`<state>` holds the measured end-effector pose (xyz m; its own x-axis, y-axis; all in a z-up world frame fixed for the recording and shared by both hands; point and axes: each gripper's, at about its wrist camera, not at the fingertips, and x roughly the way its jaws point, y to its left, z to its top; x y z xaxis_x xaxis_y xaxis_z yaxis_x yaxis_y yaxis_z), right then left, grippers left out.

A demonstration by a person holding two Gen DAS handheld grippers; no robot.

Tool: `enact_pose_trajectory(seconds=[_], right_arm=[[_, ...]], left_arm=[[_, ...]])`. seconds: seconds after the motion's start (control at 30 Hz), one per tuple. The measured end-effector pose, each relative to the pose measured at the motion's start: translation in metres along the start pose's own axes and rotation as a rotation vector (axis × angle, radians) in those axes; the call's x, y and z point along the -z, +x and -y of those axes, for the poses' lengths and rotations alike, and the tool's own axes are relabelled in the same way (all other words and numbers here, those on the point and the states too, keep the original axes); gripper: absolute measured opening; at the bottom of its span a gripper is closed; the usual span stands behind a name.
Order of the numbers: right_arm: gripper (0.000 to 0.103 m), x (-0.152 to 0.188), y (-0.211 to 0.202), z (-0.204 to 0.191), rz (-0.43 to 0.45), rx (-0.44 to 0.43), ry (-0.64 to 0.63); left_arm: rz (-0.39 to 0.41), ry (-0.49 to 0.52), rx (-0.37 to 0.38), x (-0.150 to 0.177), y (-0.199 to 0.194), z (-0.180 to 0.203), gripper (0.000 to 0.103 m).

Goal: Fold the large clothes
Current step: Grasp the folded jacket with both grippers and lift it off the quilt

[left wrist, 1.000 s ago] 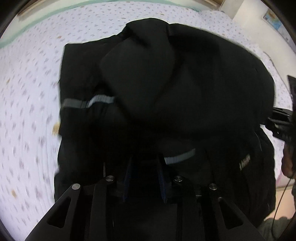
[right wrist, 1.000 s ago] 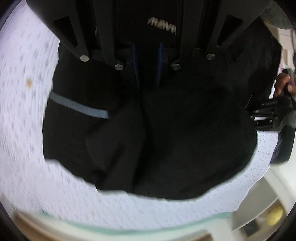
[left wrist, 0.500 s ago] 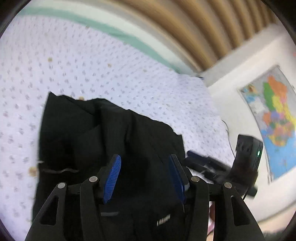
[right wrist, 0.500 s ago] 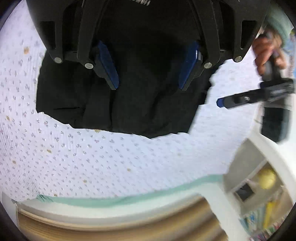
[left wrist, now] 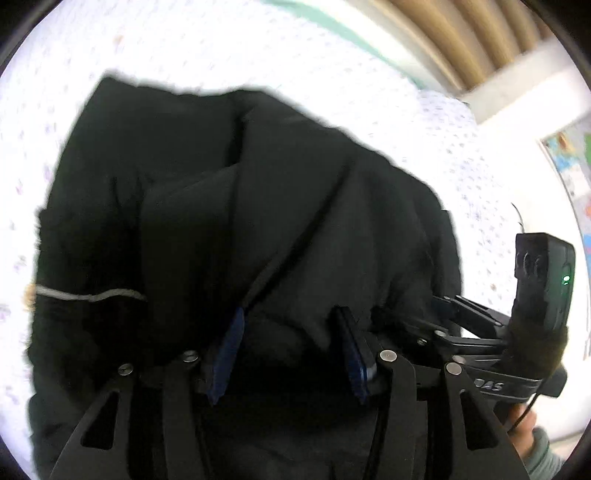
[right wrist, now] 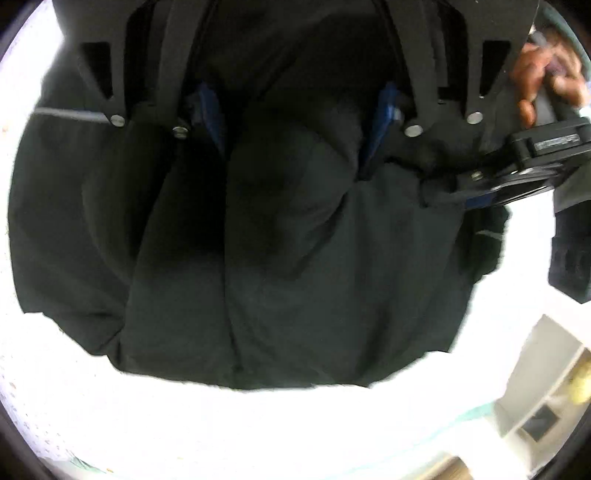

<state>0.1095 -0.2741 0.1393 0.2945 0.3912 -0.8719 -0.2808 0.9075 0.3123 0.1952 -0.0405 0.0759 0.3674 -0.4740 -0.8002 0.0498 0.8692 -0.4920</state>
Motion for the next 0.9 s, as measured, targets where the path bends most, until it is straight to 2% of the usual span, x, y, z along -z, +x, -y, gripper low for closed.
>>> enact_pose_trajectory(seconds=[0.07,0.17,0.23,0.27,0.3,0.33,0.4,0.5,0.63,0.73,0.83,0.9], right_arm=[[0.068,0.015,-0.031,-0.014,0.066,-0.028,-0.056],[0.068,0.039,-0.041,-0.027,0.084,0.010,-0.115],[0.066,0.051,-0.019,-0.029,0.028,0.046,-0.121],[0.059,0.054,0.001,-0.025,-0.030,0.074,-0.105],[0.059,0.057,0.020,-0.019,-0.081,0.078,-0.079],[0.059,0.060,0.030,-0.016,-0.087,0.072,-0.062],[0.059,0.059,0.035,-0.016,-0.068,0.081,-0.059],[0.059,0.060,0.025,-0.024,-0.066,0.080,-0.033],[0.060,0.073,-0.020,-0.025,-0.040,0.003,-0.008],[0.062,0.099,-0.067,-0.020,0.018,-0.007,-0.004],[0.062,0.131,-0.104,-0.002,0.032,0.007,0.021],[0.062,0.157,-0.120,0.014,0.027,0.042,0.055]], left_arm=[[0.035,0.038,0.025,0.005,-0.021,0.013,0.053],[0.061,0.091,0.047,0.020,-0.040,0.025,0.053],[0.003,0.092,0.017,0.025,-0.022,0.022,0.053],[-0.040,0.075,-0.001,0.027,-0.008,0.016,0.053],[-0.098,0.035,-0.023,0.029,0.015,0.006,0.054],[-0.125,-0.005,-0.027,0.030,0.032,-0.004,0.053],[-0.113,-0.012,-0.033,0.028,0.042,-0.003,0.053],[-0.101,0.042,-0.060,0.029,0.033,0.012,0.054],[-0.071,0.050,-0.002,0.042,-0.014,0.019,0.054],[-0.001,0.064,-0.013,0.066,-0.078,0.009,0.054],[0.012,0.010,-0.021,0.096,-0.130,-0.027,0.055],[-0.007,-0.045,-0.064,0.126,-0.155,-0.068,0.056]])
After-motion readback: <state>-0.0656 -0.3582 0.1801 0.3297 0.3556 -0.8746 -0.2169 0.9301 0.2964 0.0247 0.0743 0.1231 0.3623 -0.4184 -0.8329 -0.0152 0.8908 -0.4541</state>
